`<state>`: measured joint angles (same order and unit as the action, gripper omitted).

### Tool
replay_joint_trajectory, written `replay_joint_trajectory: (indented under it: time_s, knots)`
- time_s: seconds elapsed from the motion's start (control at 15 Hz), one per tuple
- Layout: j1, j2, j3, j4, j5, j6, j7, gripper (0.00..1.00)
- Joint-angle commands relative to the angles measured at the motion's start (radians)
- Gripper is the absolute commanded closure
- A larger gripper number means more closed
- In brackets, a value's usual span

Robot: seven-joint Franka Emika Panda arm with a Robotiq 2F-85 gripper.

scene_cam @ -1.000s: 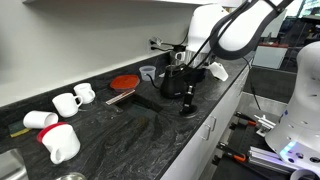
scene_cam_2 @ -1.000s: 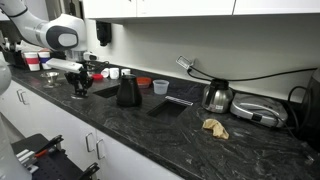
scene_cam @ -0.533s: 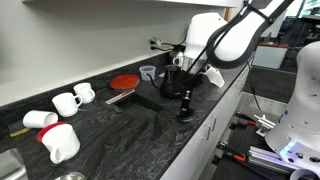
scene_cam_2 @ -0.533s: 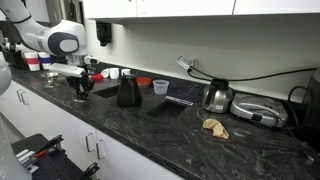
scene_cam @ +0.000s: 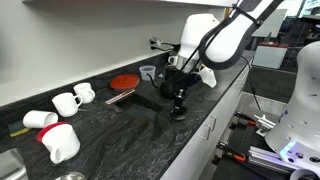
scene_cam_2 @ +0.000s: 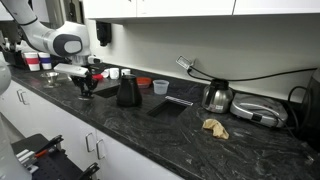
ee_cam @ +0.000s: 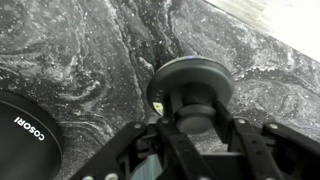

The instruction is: Remove the lid of the kettle

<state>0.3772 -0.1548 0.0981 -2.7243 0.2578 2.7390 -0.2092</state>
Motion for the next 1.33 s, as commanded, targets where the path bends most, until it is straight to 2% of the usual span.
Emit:
replay_joint_trajectory:
  time_s: [0.0,0.07,0.13,0.2,0.4,0.47,1.13,1.27]
  knots:
    - [-0.029,0.031,0.024,0.019,0.002,0.018,-0.014,0.57]
    - [-0.031,0.033,0.025,0.02,0.003,0.017,-0.014,0.49]
    - [-0.032,0.034,0.025,0.02,0.004,0.016,-0.013,0.47]
    - [-0.034,0.034,0.025,0.019,0.004,0.016,-0.01,0.4]
    - [-0.039,0.032,0.024,0.02,0.004,0.017,-0.007,0.07]
    - [-0.043,0.027,0.023,0.019,0.003,0.016,-0.005,0.02]
    - [-0.064,-0.135,0.015,0.003,-0.025,-0.073,0.03,0.0]
    - [-0.058,-0.194,0.008,0.009,-0.019,-0.145,0.033,0.0]
